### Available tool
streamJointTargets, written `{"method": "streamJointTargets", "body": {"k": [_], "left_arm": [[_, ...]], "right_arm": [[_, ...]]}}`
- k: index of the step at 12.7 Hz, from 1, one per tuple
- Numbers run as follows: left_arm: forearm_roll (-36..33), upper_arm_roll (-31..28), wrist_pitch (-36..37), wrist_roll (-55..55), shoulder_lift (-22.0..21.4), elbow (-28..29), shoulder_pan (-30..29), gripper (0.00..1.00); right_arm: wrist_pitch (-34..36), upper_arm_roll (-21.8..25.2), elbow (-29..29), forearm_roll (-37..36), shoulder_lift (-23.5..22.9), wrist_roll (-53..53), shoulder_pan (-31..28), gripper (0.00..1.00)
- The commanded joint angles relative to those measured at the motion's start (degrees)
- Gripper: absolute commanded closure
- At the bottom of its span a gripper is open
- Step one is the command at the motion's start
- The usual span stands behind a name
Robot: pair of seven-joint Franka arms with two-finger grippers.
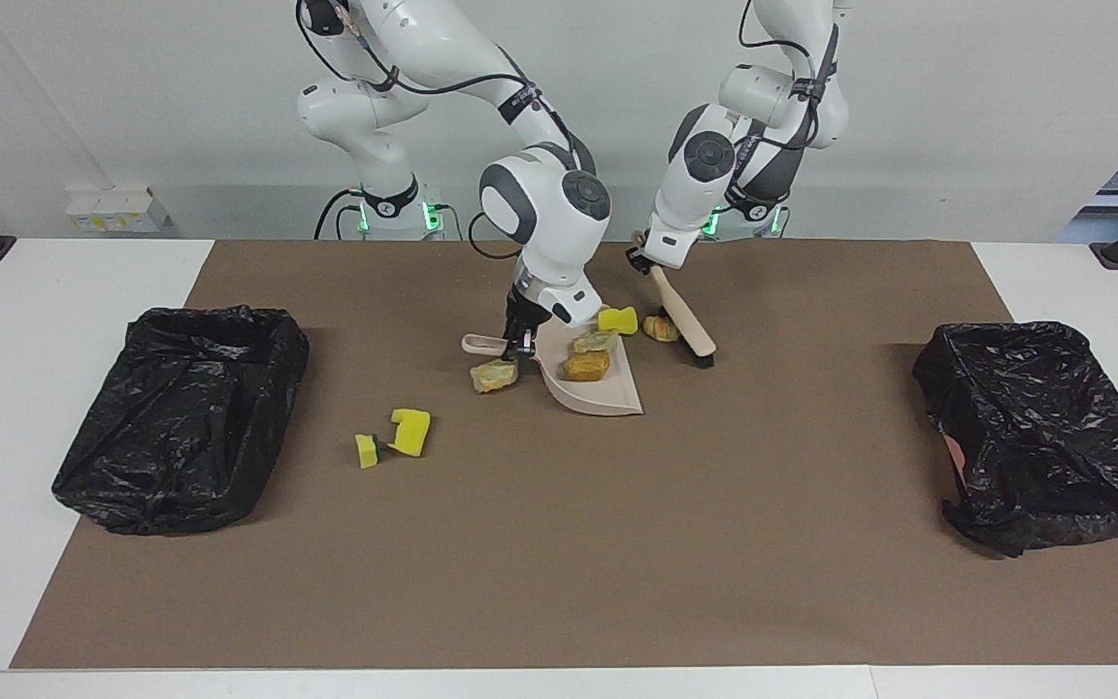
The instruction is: Sweep and dump trash in bin
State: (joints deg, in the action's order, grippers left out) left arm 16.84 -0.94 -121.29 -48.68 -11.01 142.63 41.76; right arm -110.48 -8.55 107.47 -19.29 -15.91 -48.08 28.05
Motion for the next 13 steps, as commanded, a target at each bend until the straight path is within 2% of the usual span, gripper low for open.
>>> {"method": "streamJointTargets", "body": {"k": [1, 4, 6, 9, 13], "left_arm": [[4.41, -0.29, -2.72, 4.2, 3.61, -4.01, 2.01, 1.0], [4.87, -0.37, -6.94, 6.93, 4.94, -6.3, 4.64, 1.0], [4.87, -0.37, -6.95, 9.73, 6.43, -8.5, 5.0, 1.0], [4.69, -0.64, -2.84, 15.62, 4.42, -9.38, 4.3, 1.0], [1.27, -1.25, 6.83, 15.29, 1.18, -11.58, 2.45, 1.0]], "right_arm": [[-1.75, -0.33, 0.37, 1.62, -0.08, 4.3, -0.37, 1.0], [-4.12, -0.33, 0.73, 2.94, -0.08, 9.49, -0.37, 1.0], [-4.21, -0.33, 0.64, 3.56, -0.17, 9.5, -0.37, 1.0], [-4.13, -0.33, 0.46, 3.65, -0.17, 9.5, -0.46, 1.0], [-2.9, -0.24, 0.02, 3.74, 1.4, 4.86, -2.56, 1.0]]}}
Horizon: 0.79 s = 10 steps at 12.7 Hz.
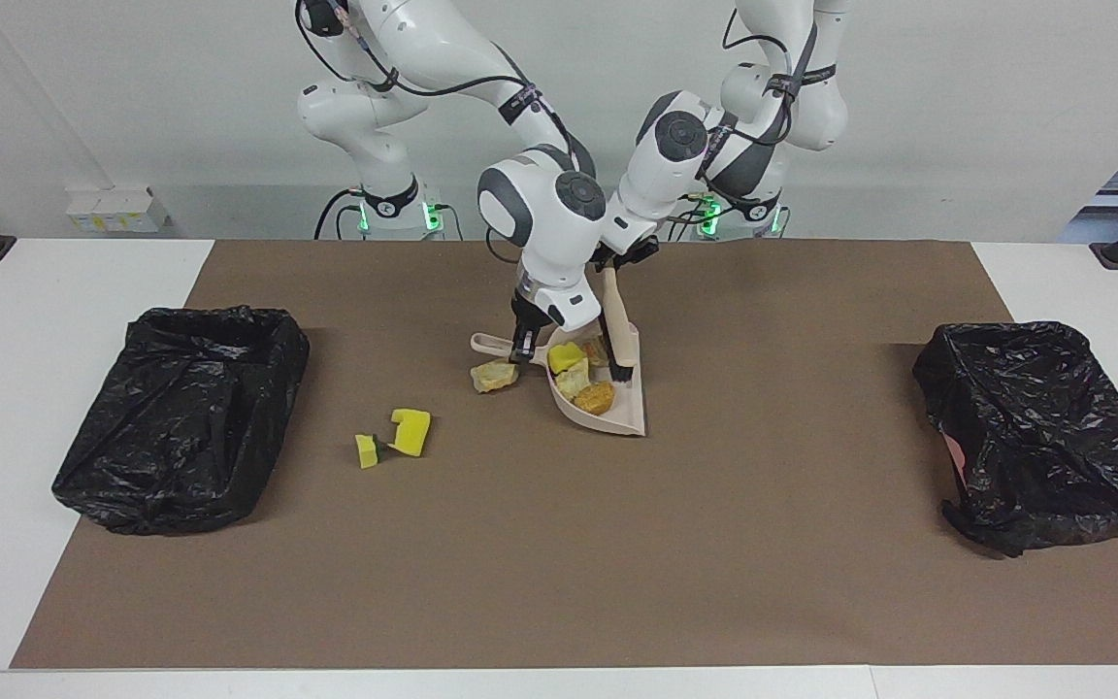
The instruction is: Sweep and dump trash in bin
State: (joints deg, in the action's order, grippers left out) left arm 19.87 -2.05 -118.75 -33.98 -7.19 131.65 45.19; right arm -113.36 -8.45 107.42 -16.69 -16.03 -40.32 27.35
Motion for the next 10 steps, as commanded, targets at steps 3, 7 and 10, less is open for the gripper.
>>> {"method": "streamJointTargets", "body": {"k": [3, 7, 10], "left_arm": [[-5.36, -0.15, 9.41, -0.3, -5.29, -1.13, -1.51, 1.0], [-6.51, 0.64, 11.78, -3.44, -7.48, -0.88, -0.64, 1.0], [-7.12, 5.55, 11.79, -9.32, -10.21, 2.63, -0.46, 1.0]], "right_arm": [[3.12, -0.43, -1.33, 1.84, 2.94, -7.47, -3.61, 1.0], [7.88, -0.43, -4.32, 3.15, 5.21, -16.08, -8.0, 1.0], [11.73, -0.25, -7.73, 5.44, 6.01, -25.92, -12.83, 1.0]]}}
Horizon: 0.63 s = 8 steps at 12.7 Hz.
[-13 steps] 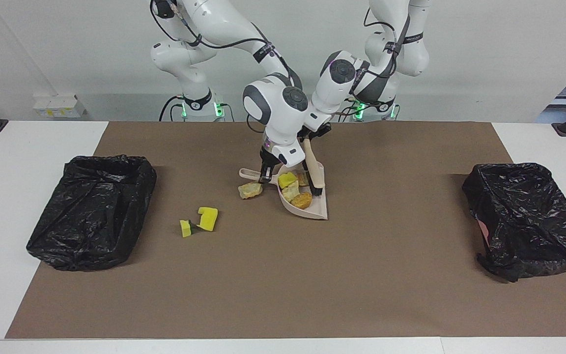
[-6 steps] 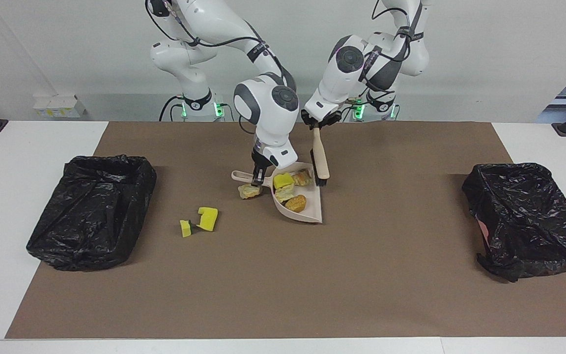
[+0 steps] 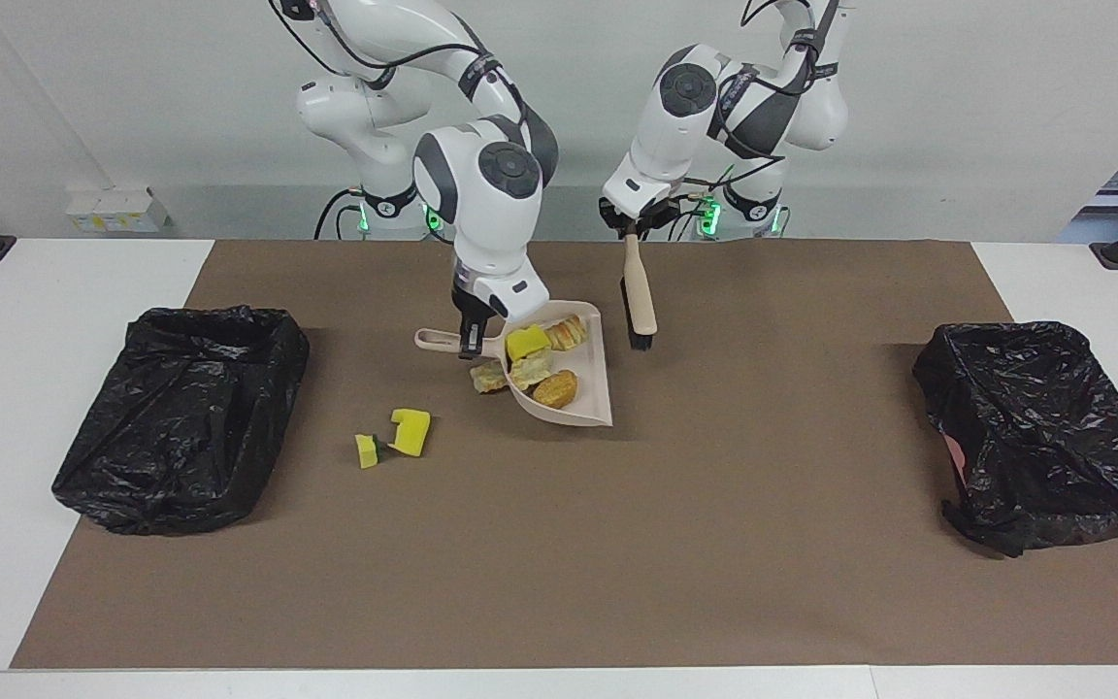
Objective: Sweep and dump trash in bin
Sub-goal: 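Carry the loaded dustpan with the right gripper to the nearby trash bag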
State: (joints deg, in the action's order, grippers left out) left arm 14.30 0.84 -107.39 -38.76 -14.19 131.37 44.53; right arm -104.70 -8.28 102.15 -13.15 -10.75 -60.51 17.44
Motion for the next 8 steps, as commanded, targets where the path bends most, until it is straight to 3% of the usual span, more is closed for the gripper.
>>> {"method": "streamJointTargets", "body": {"k": [1, 6, 8], "left_arm": [[-1.56, 5.03, -0.18, -6.4, -3.82, 4.49, 0.21, 1.0], [-1.47, 12.69, -5.53, -14.04, -7.43, 11.36, 1.61, 1.0], [-1.47, 12.79, -8.7, -16.17, -7.17, 13.72, 6.08, 1.0]], "right_arm": [[5.01, -0.25, -4.31, 1.9, 0.64, -9.5, -4.42, 1.0], [8.46, -0.16, -8.45, 0.94, 0.99, -24.81, -14.44, 1.0], [8.72, 0.01, -9.69, 0.59, 1.08, -30.08, -18.21, 1.0]]}}
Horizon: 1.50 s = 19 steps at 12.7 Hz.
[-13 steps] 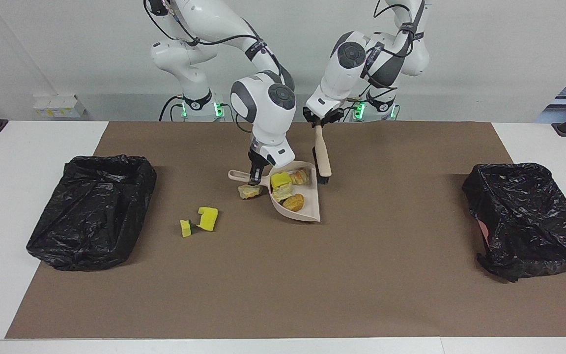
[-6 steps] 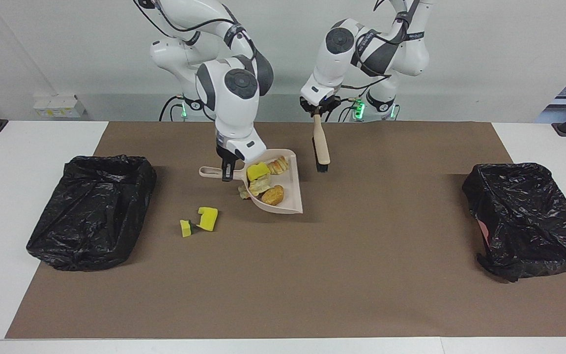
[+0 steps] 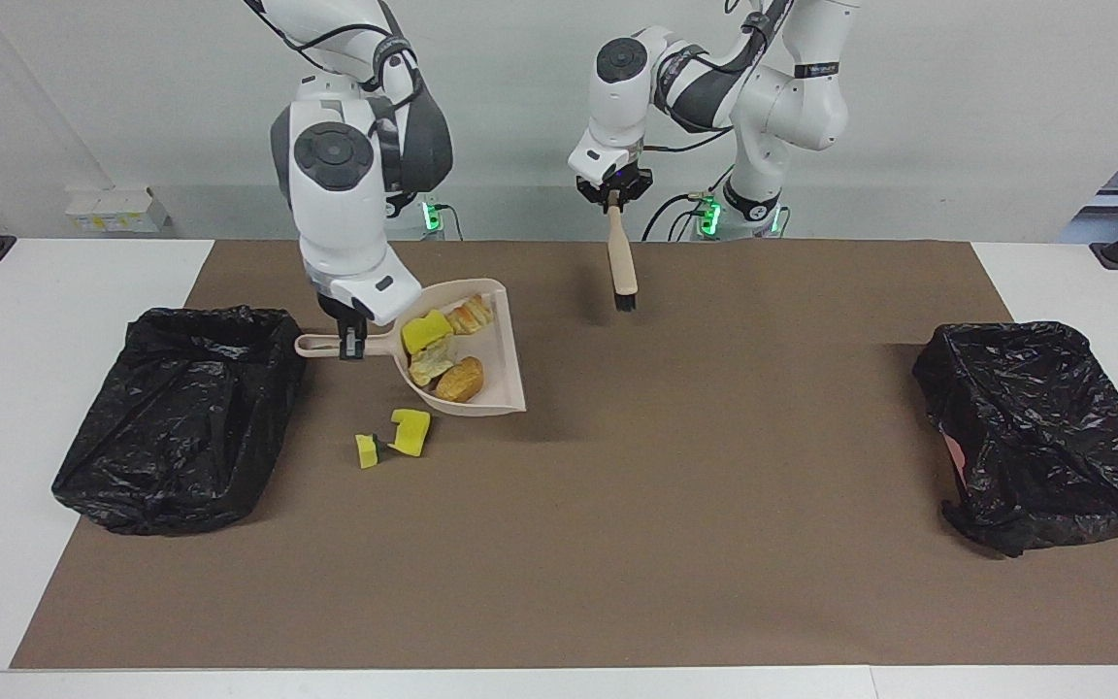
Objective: Sweep and dump trash in bin
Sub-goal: 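Carry the loaded dustpan with the right gripper to the nearby trash bag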
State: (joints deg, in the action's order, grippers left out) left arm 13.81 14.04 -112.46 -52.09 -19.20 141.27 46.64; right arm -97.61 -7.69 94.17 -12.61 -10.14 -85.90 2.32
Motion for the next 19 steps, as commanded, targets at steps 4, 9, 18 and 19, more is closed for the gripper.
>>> {"method": "streamJointTargets", "body": {"k": [4, 9, 18, 19], "left_arm": [[-0.36, -0.33, -9.53, -4.51, -1.37, 7.35, 6.27, 1.0], [1.92, -0.33, -12.16, -1.53, 1.43, 7.88, 5.66, 1.0], [3.95, -0.42, -13.05, 2.51, 3.2, 7.79, 3.39, 0.81], [3.95, -0.41, -12.96, 3.31, 3.29, 7.79, 2.94, 0.78]], "right_arm": [[0.41, -0.65, -2.59, -3.38, 0.21, -16.91, -11.87, 1.0], [-4.6, -0.65, -3.3, -7.69, -0.32, -28.78, -23.91, 1.0], [-14.89, -0.74, 0.3, -35.08, -0.14, -4.49, -27.37, 1.0], [-14.89, -0.74, 2.31, -39.03, -0.15, 0.51, -26.32, 1.0]]}}
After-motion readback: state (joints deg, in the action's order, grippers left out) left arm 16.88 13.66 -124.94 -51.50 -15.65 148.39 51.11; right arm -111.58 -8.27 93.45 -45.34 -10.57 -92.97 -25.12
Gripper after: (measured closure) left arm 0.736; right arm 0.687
